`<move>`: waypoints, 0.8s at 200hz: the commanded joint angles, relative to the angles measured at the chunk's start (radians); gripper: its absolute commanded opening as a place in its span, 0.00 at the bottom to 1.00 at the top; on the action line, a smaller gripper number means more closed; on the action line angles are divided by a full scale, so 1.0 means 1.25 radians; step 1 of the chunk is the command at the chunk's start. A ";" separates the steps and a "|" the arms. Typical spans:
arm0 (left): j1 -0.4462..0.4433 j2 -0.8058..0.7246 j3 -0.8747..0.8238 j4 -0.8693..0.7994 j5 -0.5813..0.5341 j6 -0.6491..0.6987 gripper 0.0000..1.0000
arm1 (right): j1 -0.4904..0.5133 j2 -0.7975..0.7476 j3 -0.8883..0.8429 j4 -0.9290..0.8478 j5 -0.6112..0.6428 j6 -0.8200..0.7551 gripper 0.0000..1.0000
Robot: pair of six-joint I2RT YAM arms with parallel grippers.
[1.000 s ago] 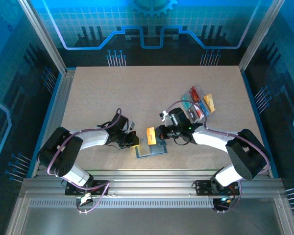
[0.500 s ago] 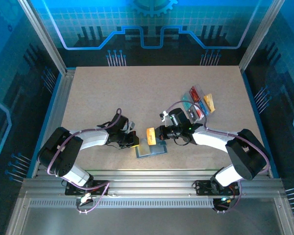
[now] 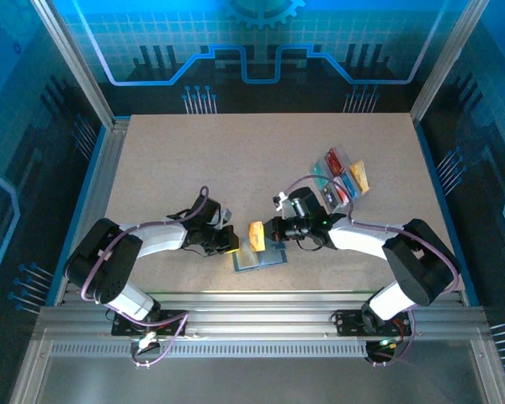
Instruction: Put the credit cards into the card holder
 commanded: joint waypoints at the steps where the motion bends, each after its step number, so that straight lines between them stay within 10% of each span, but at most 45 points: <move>1: 0.005 0.014 -0.032 -0.057 -0.037 0.014 0.00 | 0.020 0.015 -0.015 0.007 -0.016 0.011 0.00; 160: 0.005 0.006 -0.030 -0.064 -0.040 0.014 0.00 | 0.042 0.011 -0.086 -0.066 -0.046 0.021 0.00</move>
